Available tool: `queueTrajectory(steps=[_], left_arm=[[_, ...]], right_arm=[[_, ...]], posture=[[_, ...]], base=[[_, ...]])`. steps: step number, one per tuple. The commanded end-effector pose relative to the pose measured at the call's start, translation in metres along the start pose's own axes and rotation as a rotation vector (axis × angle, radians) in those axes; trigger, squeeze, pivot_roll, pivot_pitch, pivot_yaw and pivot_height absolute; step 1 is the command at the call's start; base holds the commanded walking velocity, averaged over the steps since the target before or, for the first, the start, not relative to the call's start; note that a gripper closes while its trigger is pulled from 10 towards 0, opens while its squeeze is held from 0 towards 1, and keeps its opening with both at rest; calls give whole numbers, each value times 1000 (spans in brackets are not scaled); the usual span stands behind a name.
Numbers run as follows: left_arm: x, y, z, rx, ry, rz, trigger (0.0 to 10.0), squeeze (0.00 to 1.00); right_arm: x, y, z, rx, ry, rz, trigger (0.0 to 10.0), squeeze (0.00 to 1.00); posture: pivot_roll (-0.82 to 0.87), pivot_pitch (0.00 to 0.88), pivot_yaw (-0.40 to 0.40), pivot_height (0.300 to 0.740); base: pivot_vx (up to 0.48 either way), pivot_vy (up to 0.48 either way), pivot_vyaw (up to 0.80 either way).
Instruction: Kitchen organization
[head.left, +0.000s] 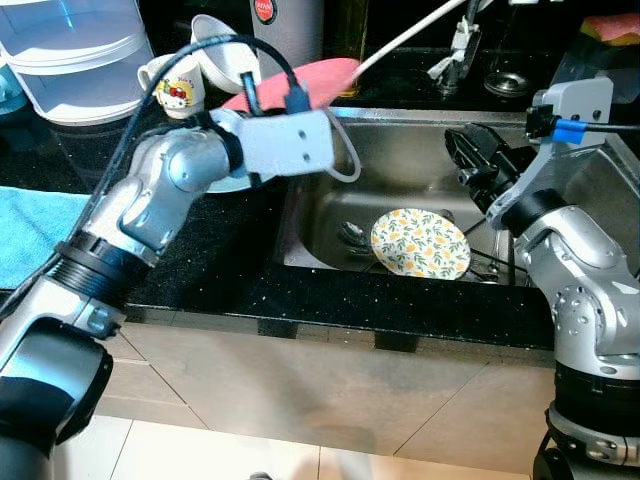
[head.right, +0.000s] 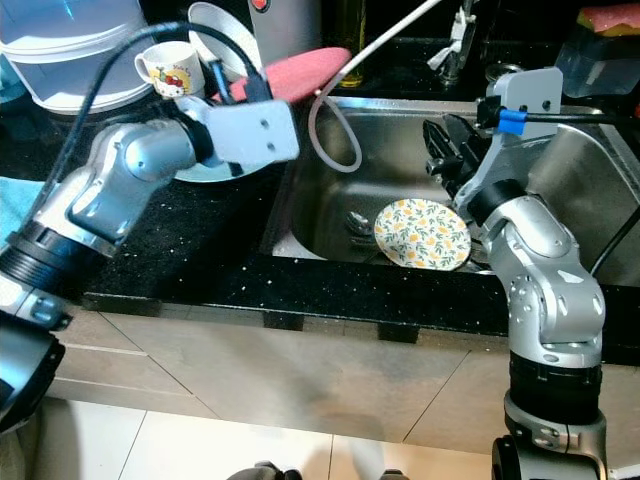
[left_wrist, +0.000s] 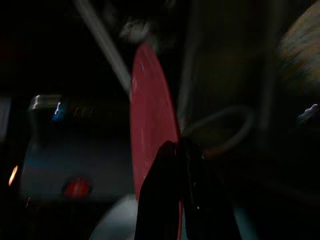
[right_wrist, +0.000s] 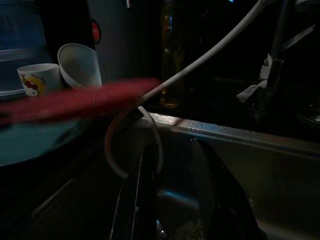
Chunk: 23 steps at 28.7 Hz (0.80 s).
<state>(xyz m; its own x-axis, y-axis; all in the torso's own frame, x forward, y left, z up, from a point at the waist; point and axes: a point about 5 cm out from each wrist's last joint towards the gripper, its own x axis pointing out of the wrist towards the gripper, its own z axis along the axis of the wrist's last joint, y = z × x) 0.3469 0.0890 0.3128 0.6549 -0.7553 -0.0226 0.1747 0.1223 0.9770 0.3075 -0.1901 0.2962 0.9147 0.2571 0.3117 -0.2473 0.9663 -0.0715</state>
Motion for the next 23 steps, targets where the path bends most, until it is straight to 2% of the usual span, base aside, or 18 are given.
queueTrajectory(steps=[1, 3, 5, 7, 9, 10, 11, 12, 14, 15, 16, 17, 19, 21, 23], left_arm=[[-3, -6, 6, 26, -50, -52, 10000, 0], [-3, -8, 8, 35, -68, -63, 10000, 0], [-3, -10, 18, 69, -145, -69, 10000, 0], [-3, -10, 18, 69, -145, -69, 10000, 0], [-3, -5, 27, 90, -220, -49, 10000, 0], [-3, -5, 27, 90, -220, -49, 10000, 0], [-3, -2, 30, 97, -241, -38, 10000, 0], [-3, 0, 31, 105, -254, -35, 10000, 0], [-4, 3, 32, 119, -277, -36, 10000, 0], [-4, 3, 32, 119, -277, -36, 10000, 0], [-4, 3, 33, 127, -288, -43, 10000, 0], [-4, 3, 33, 127, -288, -43, 10000, 0], [-4, 5, 33, 145, -305, -51, 10000, 0], [-4, 6, 33, 167, -322, -64, 10000, 0], [-4, 6, 33, 173, -329, -73, 10000, 0]], right_arm=[[1, -1, 3, 10, -5, 9, 10000, 0], [1, -1, 3, 18, -5, 15, 10000, 0], [0, 2, 5, -1, -7, 72, 10000, 0], [0, 2, 5, -1, -7, 72, 10000, 0], [-3, 7, 11, -207, -20, 158, 10000, 0], [-3, 7, 11, -207, -20, 158, 10000, 0], [-4, 9, 11, -365, -22, 185, 10000, 0], [-6, 11, 10, -483, -15, 213, 10000, 0], [-6, 10, 11, -663, -15, 221, 10000, 0], [-6, 10, 11, -663, -15, 221, 10000, 0], [-6, 9, 12, -753, -21, 228, 10000, 0], [-6, 9, 12, -753, -21, 228, 10000, 0], [-5, 9, 19, -964, -55, 243, 10000, 0], [-4, 9, 23, -1104, -91, 250, 10000, 0], [-3, 9, 24, -1138, -100, 256, 10000, 0]], posture=[[52, 107, 64, 740], [52, 99, 59, 740], [52, 99, 59, 740], [52, 99, 59, 740], [51, 93, 57, 740], [51, 93, 57, 740], [47, 88, 61, 740], [47, 88, 61, 740], [47, 88, 61, 740], [47, 88, 61, 740], [45, 87, 62, 740], [45, 87, 62, 740], [39, 90, 63, 740], [38, 94, 63, 740], [38, 94, 63, 740]], base=[[0, 0, 0], [0, 0, 0], [0, 0, 0], [0, 0, 0], [0, 0, 0], [0, 0, 0], [0, 0, 0], [0, 0, 0], [0, 0, 0], [0, 0, 0], [0, 0, 0], [0, 0, 0], [0, 0, 0], [0, 0, 0], [0, 0, 0]])
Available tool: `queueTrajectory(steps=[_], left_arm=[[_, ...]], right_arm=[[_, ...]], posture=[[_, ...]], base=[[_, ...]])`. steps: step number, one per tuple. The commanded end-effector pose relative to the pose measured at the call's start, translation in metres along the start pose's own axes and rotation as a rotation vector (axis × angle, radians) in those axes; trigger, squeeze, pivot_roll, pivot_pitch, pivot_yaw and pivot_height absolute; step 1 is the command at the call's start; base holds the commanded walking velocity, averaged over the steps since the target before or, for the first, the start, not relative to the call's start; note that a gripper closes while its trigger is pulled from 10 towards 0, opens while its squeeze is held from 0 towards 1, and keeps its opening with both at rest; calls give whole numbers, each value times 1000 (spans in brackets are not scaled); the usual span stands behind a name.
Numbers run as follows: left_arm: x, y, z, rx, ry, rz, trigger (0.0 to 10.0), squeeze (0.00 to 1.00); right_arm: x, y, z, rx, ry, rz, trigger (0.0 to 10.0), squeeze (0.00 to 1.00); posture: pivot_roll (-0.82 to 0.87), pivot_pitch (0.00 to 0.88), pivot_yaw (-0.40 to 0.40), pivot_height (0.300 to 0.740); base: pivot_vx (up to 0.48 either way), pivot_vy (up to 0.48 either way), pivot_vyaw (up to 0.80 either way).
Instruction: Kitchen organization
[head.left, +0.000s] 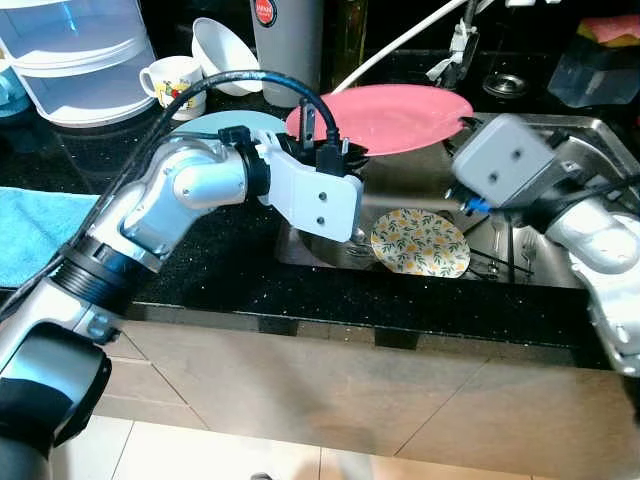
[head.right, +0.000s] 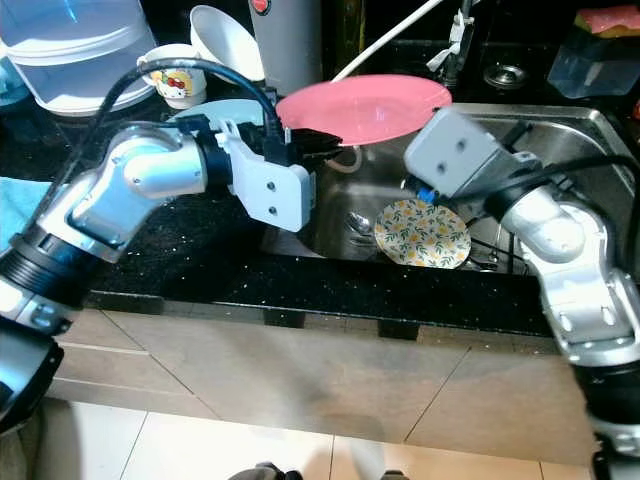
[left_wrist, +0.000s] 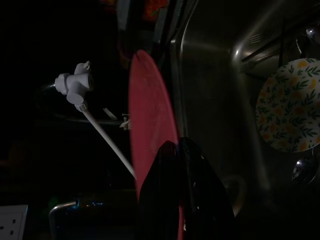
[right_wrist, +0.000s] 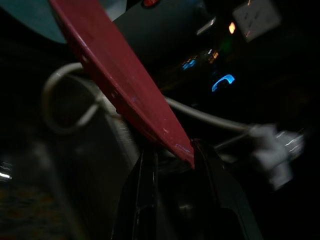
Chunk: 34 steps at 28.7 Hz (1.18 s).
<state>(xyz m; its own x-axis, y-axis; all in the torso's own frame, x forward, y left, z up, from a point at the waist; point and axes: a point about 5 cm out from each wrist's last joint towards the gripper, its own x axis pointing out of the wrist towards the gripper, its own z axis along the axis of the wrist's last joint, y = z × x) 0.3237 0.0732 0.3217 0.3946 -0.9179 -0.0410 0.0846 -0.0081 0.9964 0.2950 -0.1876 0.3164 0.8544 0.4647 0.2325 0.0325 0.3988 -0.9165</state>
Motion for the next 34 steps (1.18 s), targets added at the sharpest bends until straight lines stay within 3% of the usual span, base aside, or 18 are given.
queueTrajectory(steps=[1, 4, 6, 12, 16, 29, 30, 31, 32, 33, 34], left_arm=[[1, 3, 5, 27, -42, -24, 10000, 0], [3, 3, 10, 35, -85, -42, 10000, 0], [4, 5, 11, 38, -98, -38, 10000, 0], [6, 6, 16, 35, -153, -44, 10000, 0], [5, 3, 25, -46, -237, -60, 10000, 0], [6, -2, 29, -115, -296, -94, 10000, 0], [6, -2, 29, -116, -297, -98, 10000, 0], [6, -2, 29, -116, -297, -98, 10000, 0], [6, -3, 28, -109, -291, -101, 10000, 0], [6, -3, 27, -99, -284, -104, 10000, 0], [6, -3, 27, -99, -284, -104, 10000, 0]], right_arm=[[3, -1, 5, -109, -41, -13, 10000, 0], [7, -4, 7, -223, -68, -34, 10000, 0], [8, 0, 6, -243, -72, 0, 10000, 0], [9, 9, 4, -268, -94, 37, 10000, 0], [11, 15, 2, -289, -116, 60, 10000, 0], [16, 19, 3, -305, -147, 53, 10000, 0], [17, 20, 2, -304, -148, 61, 9098, 0], [17, 20, 2, -304, -148, 61, 9098, 0], [17, 21, 2, -304, -149, 64, 3922, 0], [17, 22, 1, -303, -149, 70, 0, 0], [17, 22, 1, -303, -149, 70, 0, 0]], posture=[[37, 98, 64, 740], [35, 101, 66, 740], [35, 103, 65, 740], [36, 107, 62, 740], [36, 109, 61, 740], [32, 115, 57, 740], [32, 115, 57, 740], [32, 115, 57, 740], [32, 115, 57, 740], [32, 115, 57, 740], [32, 115, 57, 740]], base=[[0, 0, 0], [0, 0, 0], [0, 0, 0], [0, 0, 0], [0, 0, 0], [0, 0, 0], [0, 0, 0], [0, 0, 0], [0, 0, 0], [0, 0, 0], [0, 0, 0]])
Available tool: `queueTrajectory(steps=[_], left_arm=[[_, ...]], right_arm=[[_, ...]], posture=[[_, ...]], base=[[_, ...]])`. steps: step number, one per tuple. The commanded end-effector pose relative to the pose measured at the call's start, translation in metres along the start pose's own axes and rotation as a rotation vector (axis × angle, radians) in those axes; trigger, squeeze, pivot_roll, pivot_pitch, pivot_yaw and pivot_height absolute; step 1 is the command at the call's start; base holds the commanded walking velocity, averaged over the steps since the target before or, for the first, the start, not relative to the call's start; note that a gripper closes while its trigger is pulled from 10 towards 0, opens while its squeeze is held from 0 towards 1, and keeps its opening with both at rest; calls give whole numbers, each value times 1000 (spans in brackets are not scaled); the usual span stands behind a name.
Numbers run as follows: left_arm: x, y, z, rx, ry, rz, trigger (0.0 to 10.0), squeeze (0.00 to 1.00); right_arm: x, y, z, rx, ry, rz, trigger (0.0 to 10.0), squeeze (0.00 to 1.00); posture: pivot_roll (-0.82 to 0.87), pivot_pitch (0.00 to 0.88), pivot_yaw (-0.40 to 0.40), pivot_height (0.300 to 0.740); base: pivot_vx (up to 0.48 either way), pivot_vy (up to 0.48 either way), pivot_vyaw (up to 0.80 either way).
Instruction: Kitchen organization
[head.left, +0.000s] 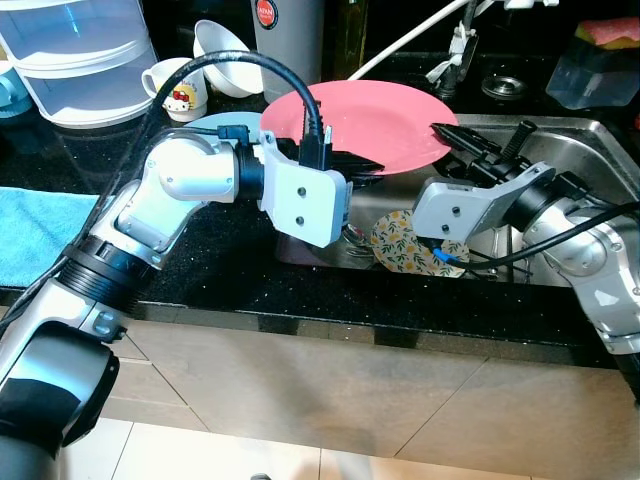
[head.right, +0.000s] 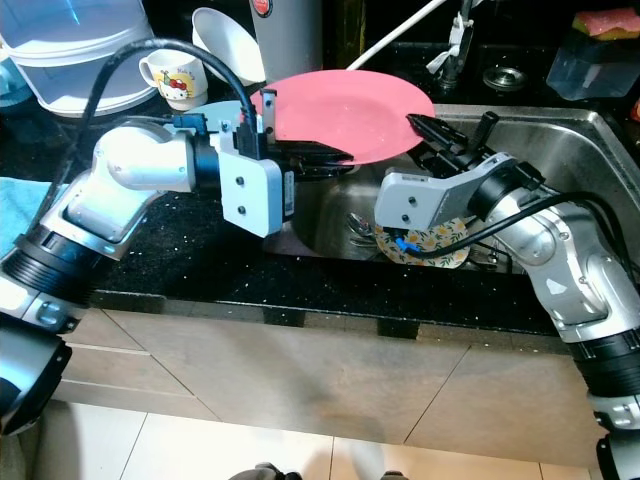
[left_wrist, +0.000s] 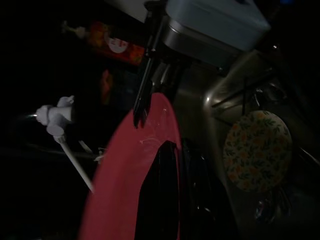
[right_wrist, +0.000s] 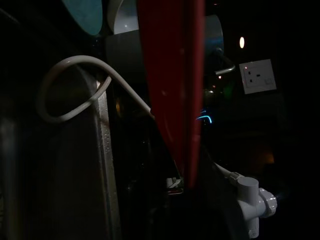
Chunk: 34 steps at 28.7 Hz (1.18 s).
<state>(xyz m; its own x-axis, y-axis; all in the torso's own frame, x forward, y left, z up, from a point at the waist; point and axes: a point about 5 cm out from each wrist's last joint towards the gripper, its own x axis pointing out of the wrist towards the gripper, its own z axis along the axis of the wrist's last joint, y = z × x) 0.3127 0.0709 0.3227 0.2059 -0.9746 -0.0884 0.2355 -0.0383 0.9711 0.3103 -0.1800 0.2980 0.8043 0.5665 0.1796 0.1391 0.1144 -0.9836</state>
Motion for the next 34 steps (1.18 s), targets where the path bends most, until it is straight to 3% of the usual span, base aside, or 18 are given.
queueTrajectory(steps=[1, 10, 11, 16, 17, 18, 24, 25, 28, 34], left_arm=[[11, -5, 13, 40, -90, -38, 10000, 0], [12, -4, 12, 39, -81, -36, 10000, 0], [12, -4, 13, 44, -91, -34, 10000, 1000], [12, -5, 13, 39, -96, -37, 10000, 1000], [12, -4, 13, 40, -91, -19, 10000, 1000], [10, -4, 13, 15, -91, -27, 10000, 0], [5, -6, 13, -26, -87, -67, 10000, 0], [0, -18, 9, -35, -57, -146, 10000, 0], [-5, -29, 5, -54, -29, -219, 10000, 0], [-8, -29, 3, -113, -8, -190, 10000, 0]], right_arm=[[5, 0, 8, -1, -47, -1, 0, 0], [3, 8, 5, -15, -45, 51, 0, 0], [4, 8, 5, -16, -44, 53, 0, 0], [4, 8, 4, -18, -37, 53, 0, 0], [4, 9, 3, -18, -32, 53, 10000, 0], [4, 10, 1, -18, -19, 57, 10000, 0], [4, 14, -7, -8, 27, 65, 10000, 0], [3, 17, -18, 1, 91, 70, 10000, 0], [2, 19, -31, 2, 163, 72, 10000, 0], [-3, 29, -53, 16, 276, 113, 10000, 0]], posture=[[32, 115, 57, 740], [33, 118, 57, 740], [33, 118, 57, 740], [33, 118, 57, 740], [33, 118, 57, 740], [32, 118, 55, 740], [35, 113, 54, 740], [35, 109, 54, 740], [34, 109, 54, 740], [34, 104, 47, 740]], base=[[0, 0, 0], [0, 0, 0], [0, 0, 0], [0, 0, 0], [0, 0, 0], [0, 0, 0], [0, 0, 0], [0, 0, 0], [0, 0, 0], [0, 0, 0]])
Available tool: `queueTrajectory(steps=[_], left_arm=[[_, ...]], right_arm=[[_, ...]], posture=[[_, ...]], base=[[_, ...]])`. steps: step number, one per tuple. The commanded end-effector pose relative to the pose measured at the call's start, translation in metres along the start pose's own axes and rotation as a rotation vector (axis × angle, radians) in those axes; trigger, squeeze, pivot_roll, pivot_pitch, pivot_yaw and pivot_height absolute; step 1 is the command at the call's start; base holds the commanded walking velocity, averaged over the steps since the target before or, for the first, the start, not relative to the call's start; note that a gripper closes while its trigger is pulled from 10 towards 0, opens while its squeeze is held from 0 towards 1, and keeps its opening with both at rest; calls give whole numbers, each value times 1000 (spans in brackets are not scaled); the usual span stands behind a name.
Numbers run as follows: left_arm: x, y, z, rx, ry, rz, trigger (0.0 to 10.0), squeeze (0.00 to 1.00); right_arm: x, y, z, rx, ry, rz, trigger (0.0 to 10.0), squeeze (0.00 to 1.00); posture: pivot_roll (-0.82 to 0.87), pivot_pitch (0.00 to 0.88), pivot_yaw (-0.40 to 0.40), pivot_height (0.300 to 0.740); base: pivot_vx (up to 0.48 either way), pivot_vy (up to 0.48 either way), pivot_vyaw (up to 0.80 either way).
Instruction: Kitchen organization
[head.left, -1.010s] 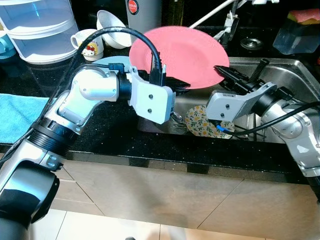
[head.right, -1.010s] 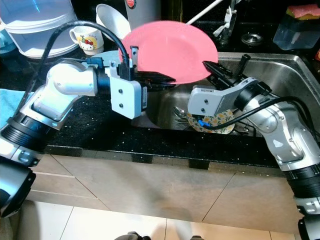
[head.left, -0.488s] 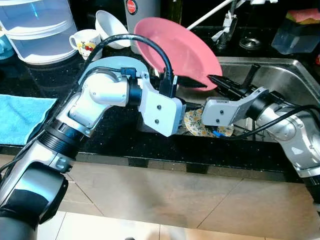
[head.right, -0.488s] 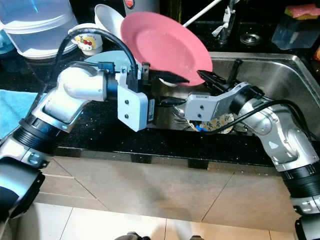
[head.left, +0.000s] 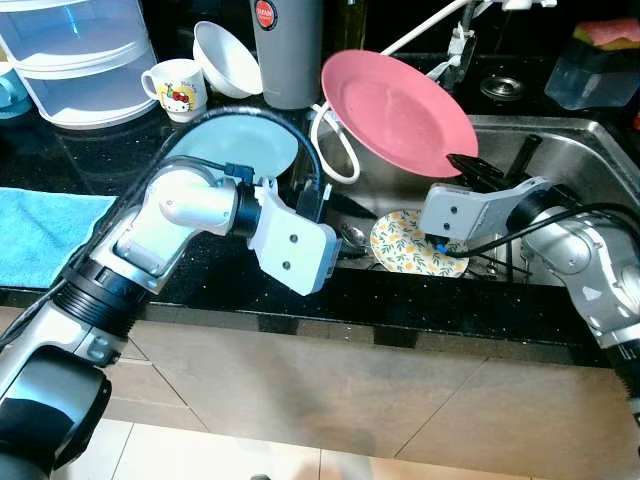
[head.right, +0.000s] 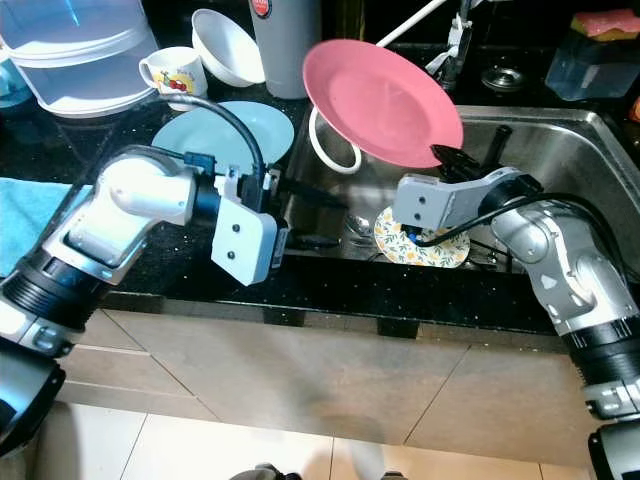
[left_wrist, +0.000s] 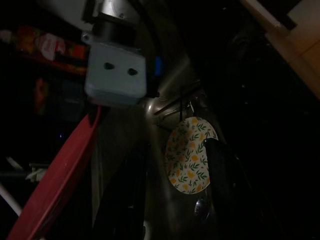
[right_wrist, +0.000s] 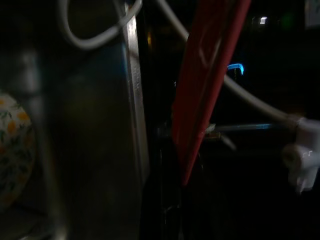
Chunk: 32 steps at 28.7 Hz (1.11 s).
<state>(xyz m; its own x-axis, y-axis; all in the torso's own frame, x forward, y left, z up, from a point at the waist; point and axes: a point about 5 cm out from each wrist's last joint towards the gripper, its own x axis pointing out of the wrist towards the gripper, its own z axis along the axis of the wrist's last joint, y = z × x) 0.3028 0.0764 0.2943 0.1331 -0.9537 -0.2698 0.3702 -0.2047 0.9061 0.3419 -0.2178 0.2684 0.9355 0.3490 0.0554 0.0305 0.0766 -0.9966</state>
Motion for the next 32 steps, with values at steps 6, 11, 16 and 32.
queueTrajectory(steps=[6, 11, 16, 32], left_arm=[[-7, 23, -5, -95, 29, 209, 10000, 0], [-8, 32, -9, -195, 22, 322, 10000, 0], [-4, 29, -24, -369, 87, 405, 10000, 0], [17, 14, -61, -928, 282, 682, 10000, 0]], right_arm=[[2, 17, -12, 80, 59, 27, 10000, 0], [5, 27, -21, 159, 134, 19, 10000, 0], [8, 33, -26, 325, 187, -7, 10000, 0], [32, 33, -20, 650, 184, 35, 10000, 588]], posture=[[34, 102, 48, 740], [33, 104, 47, 740], [37, 107, 48, 740], [24, 124, 45, 740]], base=[[0, 0, 0], [0, 0, 0], [0, 0, 0], [0, 0, 0]])
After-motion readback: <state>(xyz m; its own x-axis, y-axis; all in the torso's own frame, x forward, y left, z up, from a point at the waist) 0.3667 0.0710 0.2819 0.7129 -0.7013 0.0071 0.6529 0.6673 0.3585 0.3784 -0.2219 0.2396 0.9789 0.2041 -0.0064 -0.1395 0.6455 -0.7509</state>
